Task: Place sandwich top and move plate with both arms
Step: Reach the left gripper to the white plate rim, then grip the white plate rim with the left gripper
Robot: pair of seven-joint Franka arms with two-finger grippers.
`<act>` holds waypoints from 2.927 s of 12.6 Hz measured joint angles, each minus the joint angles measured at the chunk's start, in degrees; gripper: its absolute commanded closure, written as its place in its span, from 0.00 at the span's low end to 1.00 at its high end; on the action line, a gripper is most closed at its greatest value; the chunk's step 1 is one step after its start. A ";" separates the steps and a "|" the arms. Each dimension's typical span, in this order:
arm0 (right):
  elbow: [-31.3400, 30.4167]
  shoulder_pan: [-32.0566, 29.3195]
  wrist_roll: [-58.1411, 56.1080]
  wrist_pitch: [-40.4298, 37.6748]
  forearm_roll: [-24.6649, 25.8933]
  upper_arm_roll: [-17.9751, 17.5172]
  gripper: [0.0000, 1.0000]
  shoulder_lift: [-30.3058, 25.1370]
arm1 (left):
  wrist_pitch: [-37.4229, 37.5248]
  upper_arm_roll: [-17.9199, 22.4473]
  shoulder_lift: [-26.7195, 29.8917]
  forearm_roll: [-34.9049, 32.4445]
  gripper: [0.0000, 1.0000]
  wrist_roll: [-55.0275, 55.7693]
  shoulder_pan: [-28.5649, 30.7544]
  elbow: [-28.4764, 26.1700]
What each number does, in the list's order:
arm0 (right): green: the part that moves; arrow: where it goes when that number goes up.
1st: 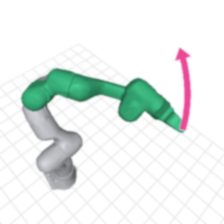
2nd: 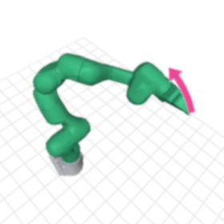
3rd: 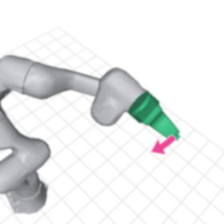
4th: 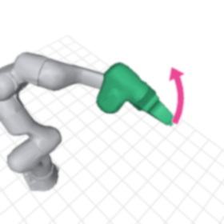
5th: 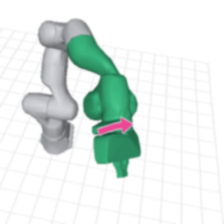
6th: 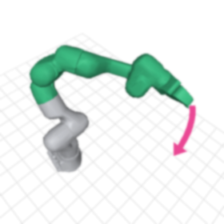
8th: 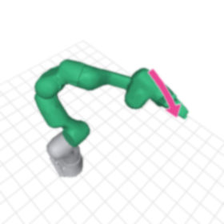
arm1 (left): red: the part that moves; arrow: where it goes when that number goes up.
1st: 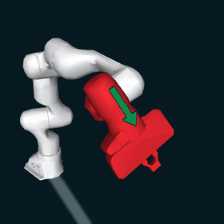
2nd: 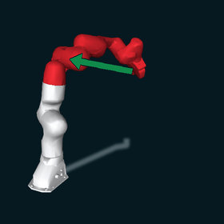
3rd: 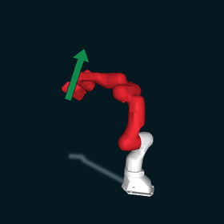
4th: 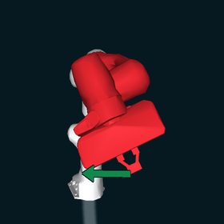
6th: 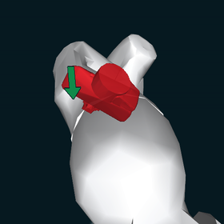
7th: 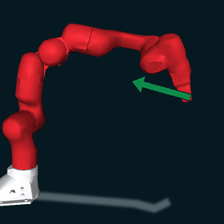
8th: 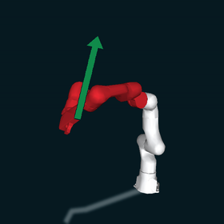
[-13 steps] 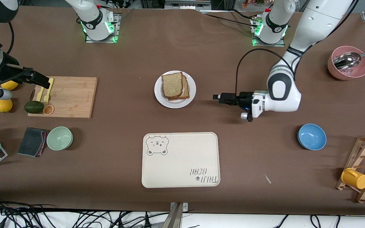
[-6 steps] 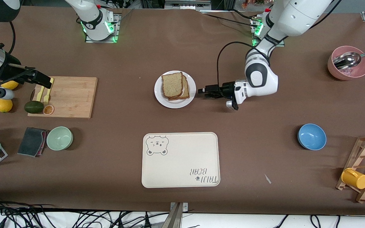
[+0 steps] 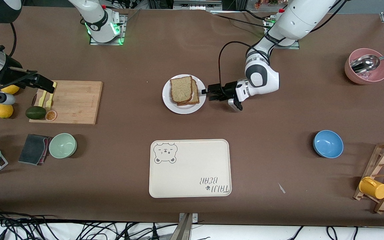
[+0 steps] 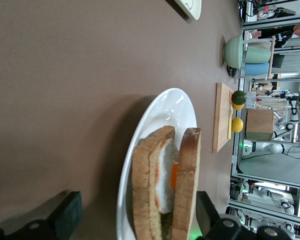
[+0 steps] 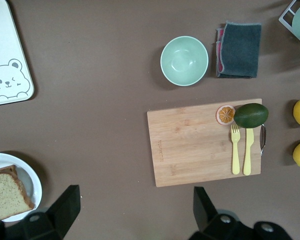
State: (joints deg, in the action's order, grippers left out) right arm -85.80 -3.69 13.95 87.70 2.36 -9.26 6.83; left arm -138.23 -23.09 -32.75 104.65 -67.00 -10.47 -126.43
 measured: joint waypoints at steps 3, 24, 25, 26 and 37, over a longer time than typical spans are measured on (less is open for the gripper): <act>0.00 0.01 0.00 0.13 0.00 -0.01 0.00 0.09 | -0.02 0.06 -0.58 0.11 0.01 -0.37 0.00 -0.06; -0.02 0.95 0.00 2.85 -1.58 -0.32 0.00 1.01 | -2.81 -0.21 -0.51 4.74 0.70 -3.02 -3.09 -1.02; -0.02 0.96 0.00 2.86 -1.55 -0.32 0.00 1.01 | -2.81 -0.22 -0.51 4.74 0.72 -3.03 -3.14 -1.02; -0.02 0.96 0.00 2.86 -1.51 -0.32 0.00 1.01 | -2.81 -0.22 -0.51 4.76 0.77 -3.03 -3.18 -1.03; -0.02 0.87 1.12 2.86 -1.45 0.07 0.00 1.01 | -2.85 -0.28 -0.52 5.91 1.00 -3.16 -3.79 -1.08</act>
State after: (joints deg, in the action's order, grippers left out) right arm -85.82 -2.81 15.06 90.57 0.91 -9.19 7.84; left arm -141.08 -23.38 -33.26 110.56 -70.16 -14.26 -127.52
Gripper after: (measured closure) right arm 0.000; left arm 0.956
